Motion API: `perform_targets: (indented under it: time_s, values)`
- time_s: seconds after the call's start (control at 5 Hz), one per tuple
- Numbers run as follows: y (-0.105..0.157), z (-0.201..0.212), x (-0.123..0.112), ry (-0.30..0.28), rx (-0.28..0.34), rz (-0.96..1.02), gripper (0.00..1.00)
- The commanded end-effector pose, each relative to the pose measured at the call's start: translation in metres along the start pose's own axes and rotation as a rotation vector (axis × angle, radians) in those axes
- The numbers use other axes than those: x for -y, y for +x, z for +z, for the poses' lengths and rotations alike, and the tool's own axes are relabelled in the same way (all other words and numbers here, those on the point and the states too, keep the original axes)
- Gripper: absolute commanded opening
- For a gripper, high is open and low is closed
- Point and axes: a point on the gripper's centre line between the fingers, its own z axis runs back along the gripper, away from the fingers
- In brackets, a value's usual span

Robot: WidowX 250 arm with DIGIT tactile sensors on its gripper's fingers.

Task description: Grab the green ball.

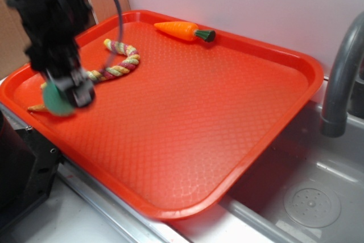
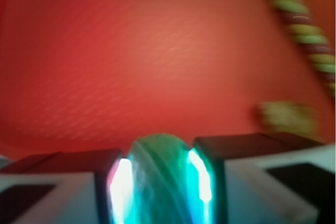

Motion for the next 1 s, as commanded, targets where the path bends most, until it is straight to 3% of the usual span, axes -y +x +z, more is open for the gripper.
perform_targets:
  time_s: [0.0,0.2,0.6,0.8]
  values:
    - [0.021,0.039,-0.054,0.015,0.033,0.170,0.00]
    - [0.031,0.050,-0.062,0.049,0.040,0.191,0.00]
    - [0.042,0.078,-0.067,0.058,0.111,0.221,0.00]
    - [0.042,0.072,-0.069,0.053,0.091,0.227,0.00]
